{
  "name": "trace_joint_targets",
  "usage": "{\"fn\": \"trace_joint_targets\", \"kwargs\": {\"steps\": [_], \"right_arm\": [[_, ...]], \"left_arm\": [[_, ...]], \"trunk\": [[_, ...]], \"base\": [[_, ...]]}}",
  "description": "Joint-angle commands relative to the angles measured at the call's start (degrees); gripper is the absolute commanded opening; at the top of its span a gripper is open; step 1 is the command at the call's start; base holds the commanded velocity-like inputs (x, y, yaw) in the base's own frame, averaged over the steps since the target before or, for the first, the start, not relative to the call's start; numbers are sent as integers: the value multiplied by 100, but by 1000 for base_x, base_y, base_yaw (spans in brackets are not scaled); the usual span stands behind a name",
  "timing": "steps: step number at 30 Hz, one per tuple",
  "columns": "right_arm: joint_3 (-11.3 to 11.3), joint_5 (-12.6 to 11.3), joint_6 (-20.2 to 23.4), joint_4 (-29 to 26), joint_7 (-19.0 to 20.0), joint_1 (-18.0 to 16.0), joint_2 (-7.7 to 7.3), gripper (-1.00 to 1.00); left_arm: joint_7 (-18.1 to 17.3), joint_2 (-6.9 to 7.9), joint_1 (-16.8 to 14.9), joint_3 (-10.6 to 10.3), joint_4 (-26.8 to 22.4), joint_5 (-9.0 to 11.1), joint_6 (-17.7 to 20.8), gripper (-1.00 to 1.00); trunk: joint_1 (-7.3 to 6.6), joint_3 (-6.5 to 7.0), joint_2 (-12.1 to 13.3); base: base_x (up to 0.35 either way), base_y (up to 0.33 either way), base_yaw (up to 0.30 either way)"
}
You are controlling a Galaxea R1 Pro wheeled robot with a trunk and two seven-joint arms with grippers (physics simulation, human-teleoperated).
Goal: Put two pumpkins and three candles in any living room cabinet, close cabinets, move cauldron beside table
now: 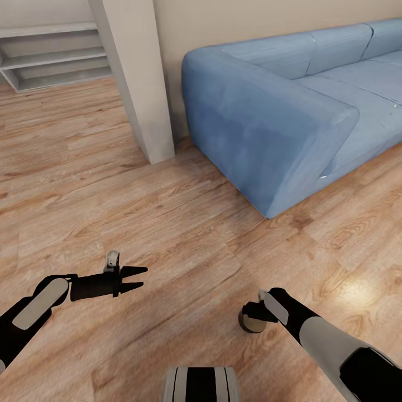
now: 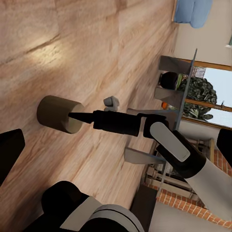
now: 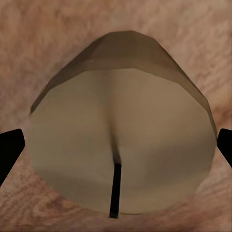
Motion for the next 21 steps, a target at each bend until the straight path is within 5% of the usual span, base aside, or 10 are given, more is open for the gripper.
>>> {"fn": "trace_joint_targets", "kwargs": {"steps": [1,21], "right_arm": [[43,-59,8,-17,-47,-2,-4,100],[45,-57,-30,-20,-47,-2,-1,100]], "left_arm": [[-33,5,-5,-13,3,-10,6,100],[-33,5,-5,-13,3,-10,6,100]], "trunk": [[-1,-4,-2],[7,-70,-6]], "base": [[0,0,0],[0,0,0]]}}
